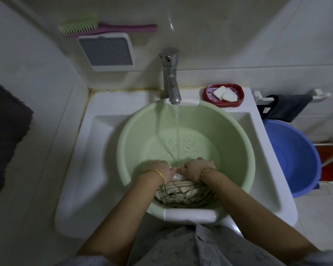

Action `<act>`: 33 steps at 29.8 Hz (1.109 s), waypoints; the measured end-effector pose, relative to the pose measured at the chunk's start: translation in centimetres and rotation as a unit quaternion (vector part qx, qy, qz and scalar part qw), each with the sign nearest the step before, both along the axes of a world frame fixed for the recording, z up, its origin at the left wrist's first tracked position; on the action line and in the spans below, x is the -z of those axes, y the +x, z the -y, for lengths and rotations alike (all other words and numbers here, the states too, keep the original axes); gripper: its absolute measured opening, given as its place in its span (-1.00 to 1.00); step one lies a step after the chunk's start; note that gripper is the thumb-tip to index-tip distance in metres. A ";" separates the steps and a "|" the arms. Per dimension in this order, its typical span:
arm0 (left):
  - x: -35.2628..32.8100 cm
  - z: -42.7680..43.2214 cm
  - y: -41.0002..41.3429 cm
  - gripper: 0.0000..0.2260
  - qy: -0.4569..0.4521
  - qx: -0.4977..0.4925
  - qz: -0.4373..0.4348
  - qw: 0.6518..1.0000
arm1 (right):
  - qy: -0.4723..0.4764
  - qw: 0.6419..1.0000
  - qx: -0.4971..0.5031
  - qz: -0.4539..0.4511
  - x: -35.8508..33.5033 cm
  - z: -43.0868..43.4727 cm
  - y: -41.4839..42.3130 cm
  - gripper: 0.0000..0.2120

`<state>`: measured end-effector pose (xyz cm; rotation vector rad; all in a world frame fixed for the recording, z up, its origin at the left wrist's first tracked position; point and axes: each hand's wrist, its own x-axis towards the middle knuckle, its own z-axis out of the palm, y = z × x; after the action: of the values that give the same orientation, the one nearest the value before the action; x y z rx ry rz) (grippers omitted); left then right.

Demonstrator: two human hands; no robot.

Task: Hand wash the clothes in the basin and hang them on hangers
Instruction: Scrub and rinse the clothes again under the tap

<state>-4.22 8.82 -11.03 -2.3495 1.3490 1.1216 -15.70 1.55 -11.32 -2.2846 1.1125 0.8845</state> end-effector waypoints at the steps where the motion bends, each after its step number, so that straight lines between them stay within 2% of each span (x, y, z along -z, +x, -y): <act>1: 0.0 0.0 0.0 -0.53 0.000 -0.002 -0.002 1.000 | 0.000 1.000 0.001 0.001 0.0 0.0 0.0 -0.47; 33: -0.1 0.0 -0.1 -0.52 0.001 -0.009 -0.008 1.000 | 0.003 1.000 -0.003 0.000 -0.6 -0.1 0.0 -0.49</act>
<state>-4.31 8.85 -10.90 -2.3598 1.3342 1.1494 -15.71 1.68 -10.68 -2.2834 1.1022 0.8894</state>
